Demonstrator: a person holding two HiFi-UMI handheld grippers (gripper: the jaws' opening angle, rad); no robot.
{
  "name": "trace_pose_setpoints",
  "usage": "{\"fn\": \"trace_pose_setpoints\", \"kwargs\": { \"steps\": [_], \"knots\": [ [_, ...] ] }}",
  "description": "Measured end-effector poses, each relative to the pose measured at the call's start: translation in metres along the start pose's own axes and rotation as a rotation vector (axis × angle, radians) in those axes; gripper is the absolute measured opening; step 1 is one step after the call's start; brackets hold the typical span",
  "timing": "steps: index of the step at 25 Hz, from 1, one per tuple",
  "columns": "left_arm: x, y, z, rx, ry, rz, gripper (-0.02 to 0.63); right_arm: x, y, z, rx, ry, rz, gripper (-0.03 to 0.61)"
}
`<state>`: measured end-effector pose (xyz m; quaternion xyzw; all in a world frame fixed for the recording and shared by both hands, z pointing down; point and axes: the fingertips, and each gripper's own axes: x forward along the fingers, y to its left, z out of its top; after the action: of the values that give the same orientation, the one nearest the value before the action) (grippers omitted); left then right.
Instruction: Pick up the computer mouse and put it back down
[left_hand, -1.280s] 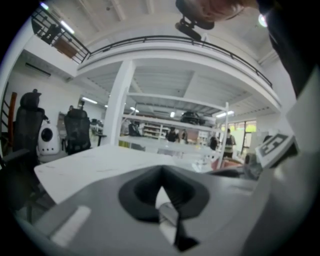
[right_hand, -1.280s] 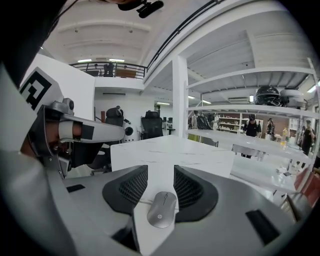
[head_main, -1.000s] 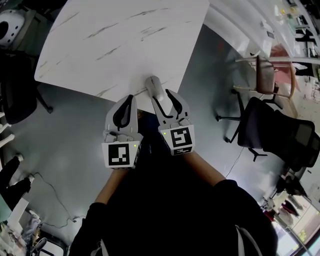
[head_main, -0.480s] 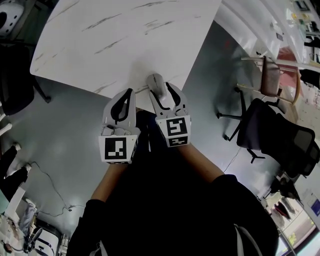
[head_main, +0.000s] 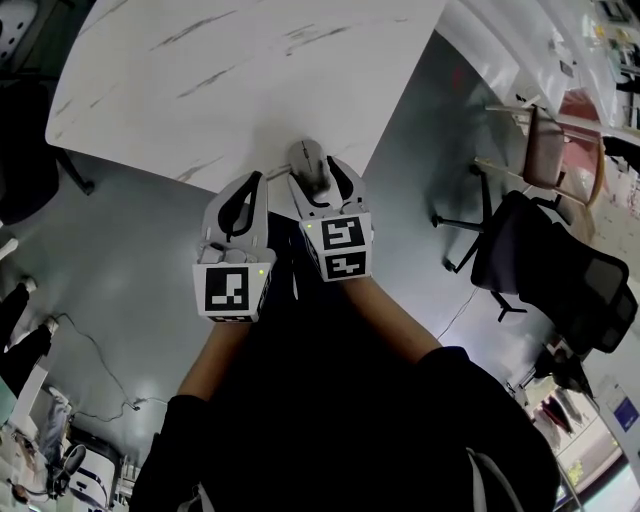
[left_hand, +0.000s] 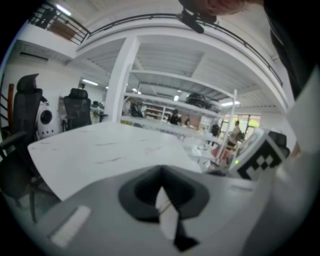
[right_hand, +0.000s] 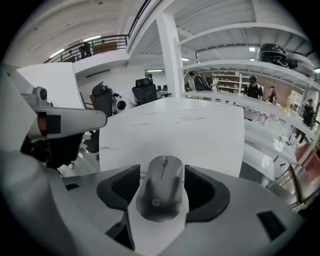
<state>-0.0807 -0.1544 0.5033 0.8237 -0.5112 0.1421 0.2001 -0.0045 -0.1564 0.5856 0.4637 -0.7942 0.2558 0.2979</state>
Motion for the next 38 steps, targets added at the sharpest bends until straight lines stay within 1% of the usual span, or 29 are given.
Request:
{"fn": "trace_pose_setpoints", "kwargs": {
  "steps": [4, 7, 10, 16, 19, 24, 30, 38],
  "knots": [
    [-0.001, 0.001, -0.007, -0.008, 0.015, 0.004, 0.008, 0.006, -0.002, -0.007, 0.021, 0.050, -0.022, 0.245],
    [-0.002, 0.003, -0.009, -0.015, 0.024, 0.010, 0.008, 0.009, -0.002, -0.007, 0.022, 0.061, -0.036, 0.252],
    [-0.003, 0.004, -0.010, -0.026, 0.024, 0.014, 0.008, 0.013, -0.001, -0.011, 0.017, 0.081, -0.044, 0.255],
    [-0.007, 0.005, -0.008, -0.033, 0.019, 0.017, 0.008, 0.018, -0.001, -0.020, 0.036, 0.131, -0.074, 0.256],
    [-0.009, 0.006, -0.007, -0.036, 0.014, 0.022, 0.008, 0.019, -0.001, -0.021, 0.031, 0.131, -0.081, 0.256],
    [-0.014, 0.006, -0.006, -0.040, 0.007, 0.032, 0.008, 0.017, -0.003, -0.022, 0.034, 0.124, -0.060, 0.258],
    [-0.022, 0.000, 0.002, -0.025, -0.012, 0.035, 0.008, 0.001, -0.003, -0.002, 0.020, 0.055, -0.061, 0.258],
    [-0.030, -0.013, 0.036, 0.018, -0.083, 0.040, 0.008, -0.048, -0.004, 0.055, 0.004, -0.109, -0.051, 0.258]
  ]
}}
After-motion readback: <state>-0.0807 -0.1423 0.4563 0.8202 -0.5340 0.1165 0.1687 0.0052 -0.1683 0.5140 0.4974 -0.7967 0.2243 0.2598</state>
